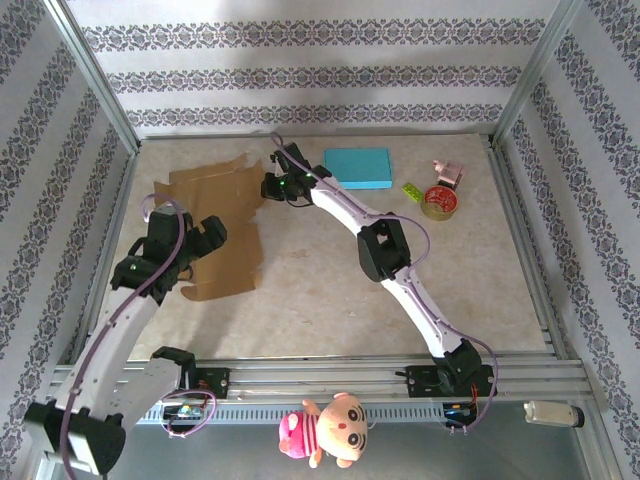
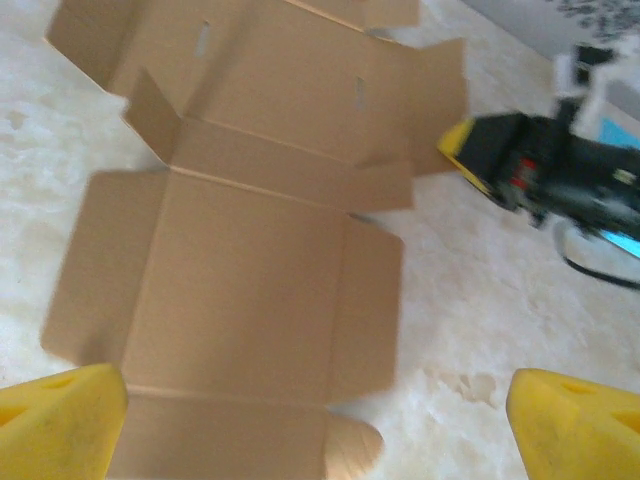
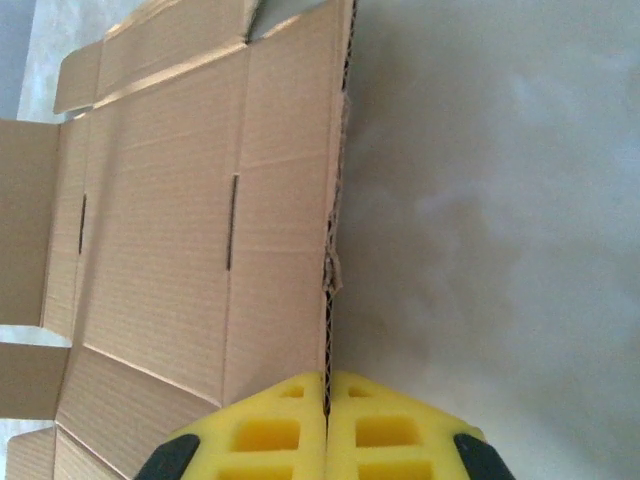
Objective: Fold the paper box
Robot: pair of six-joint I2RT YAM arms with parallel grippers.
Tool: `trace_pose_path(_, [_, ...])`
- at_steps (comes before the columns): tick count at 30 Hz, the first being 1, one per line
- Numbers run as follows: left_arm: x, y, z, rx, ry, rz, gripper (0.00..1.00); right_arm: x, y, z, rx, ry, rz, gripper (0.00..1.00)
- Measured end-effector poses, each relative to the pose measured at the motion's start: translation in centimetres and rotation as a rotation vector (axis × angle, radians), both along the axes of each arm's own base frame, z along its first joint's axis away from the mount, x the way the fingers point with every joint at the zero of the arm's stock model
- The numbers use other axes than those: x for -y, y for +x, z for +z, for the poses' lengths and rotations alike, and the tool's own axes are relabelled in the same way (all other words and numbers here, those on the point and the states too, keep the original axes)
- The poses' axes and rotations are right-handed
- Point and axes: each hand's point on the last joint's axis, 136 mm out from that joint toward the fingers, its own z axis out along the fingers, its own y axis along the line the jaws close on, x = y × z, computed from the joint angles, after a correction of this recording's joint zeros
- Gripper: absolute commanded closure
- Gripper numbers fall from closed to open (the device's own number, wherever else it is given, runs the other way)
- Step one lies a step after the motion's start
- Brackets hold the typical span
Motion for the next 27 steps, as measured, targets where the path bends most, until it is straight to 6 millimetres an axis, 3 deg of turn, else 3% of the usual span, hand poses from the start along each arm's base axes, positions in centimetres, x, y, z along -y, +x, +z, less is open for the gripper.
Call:
trace_pose_path(3, [-1.6, 2.3, -0.9, -0.039, -0.005, 0.03, 0.03, 3.1, -2.9, 2.5, 0.01, -0.057, 0.063, 1.0])
trace_pose_path(5, [-2.7, 3.7, -1.5, -0.059, -0.01, 0.047, 0.06, 5.7, -5.0, 5.2, 0.036, -0.066, 0.097, 1.0])
trace_pose_path(8, [-3.7, 4.9, -3.2, -0.103, -0.029, 0.054, 0.12, 9.8, -7.2, 9.0, 0.095, -0.058, 0.113, 1.0])
trace_pose_path(10, [-3.8, 5.4, -4.7, -0.145, -0.052, 0.041, 0.14, 12.7, -8.2, 10.1, 0.124, -0.064, 0.098, 1.0])
trace_pose_path(12, [-3.3, 5.8, -6.6, -0.196, -0.09, 0.013, 0.16, 15.5, -9.2, 9.9, 0.128, -0.078, 0.079, 1.0])
trace_pose_path(15, [-1.8, 6.6, -9.8, -0.271, -0.163, -0.057, 0.17, 18.6, -10.4, 7.4, 0.083, -0.111, 0.053, 1.0])
trace_pose_path(17, [-0.3, 7.3, -12.0, -0.309, -0.24, -0.112, 0.19, 19.5, -11.7, 5.1, 0.031, -0.136, 0.057, 1.0])
trace_pose_path(20, [1.6, 8.6, -14.8, -0.33, -0.34, -0.175, 0.26, 19.7, -13.2, 3.2, -0.019, -0.151, 0.077, 1.0])
trace_pose_path(23, [2.9, 9.7, -16.4, -0.327, -0.399, -0.202, 0.44, 19.6, -13.5, 3.1, -0.026, -0.143, 0.086, 1.0])
trace_pose_path(27, [3.5, 10.4, -17.3, -0.323, -0.453, -0.204, 0.82, 19.5, -13.6, 2.8, -0.026, -0.138, 0.086, 0.96])
